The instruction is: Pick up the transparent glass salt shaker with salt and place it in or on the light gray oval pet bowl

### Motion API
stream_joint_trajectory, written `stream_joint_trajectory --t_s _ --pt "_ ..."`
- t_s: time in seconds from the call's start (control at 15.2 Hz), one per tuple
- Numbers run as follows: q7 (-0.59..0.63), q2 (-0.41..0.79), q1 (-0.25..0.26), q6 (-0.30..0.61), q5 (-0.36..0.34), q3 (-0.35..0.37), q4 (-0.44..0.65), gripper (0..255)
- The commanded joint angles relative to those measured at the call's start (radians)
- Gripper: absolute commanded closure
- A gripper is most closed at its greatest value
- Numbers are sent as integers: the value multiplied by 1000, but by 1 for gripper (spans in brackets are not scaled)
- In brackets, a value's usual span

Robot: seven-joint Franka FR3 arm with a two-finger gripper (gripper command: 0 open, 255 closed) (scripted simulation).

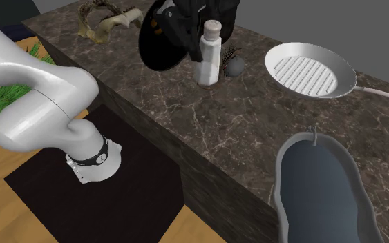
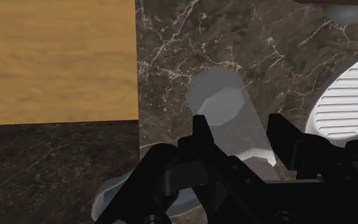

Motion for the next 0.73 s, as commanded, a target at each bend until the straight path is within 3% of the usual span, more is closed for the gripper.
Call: stream_joint_trajectory --t_s 0.0,0.66 --pt "-23 64 -19 36 -14 -8 25 255" --pt "-78 425 -96 119 -92 -17 292 255"
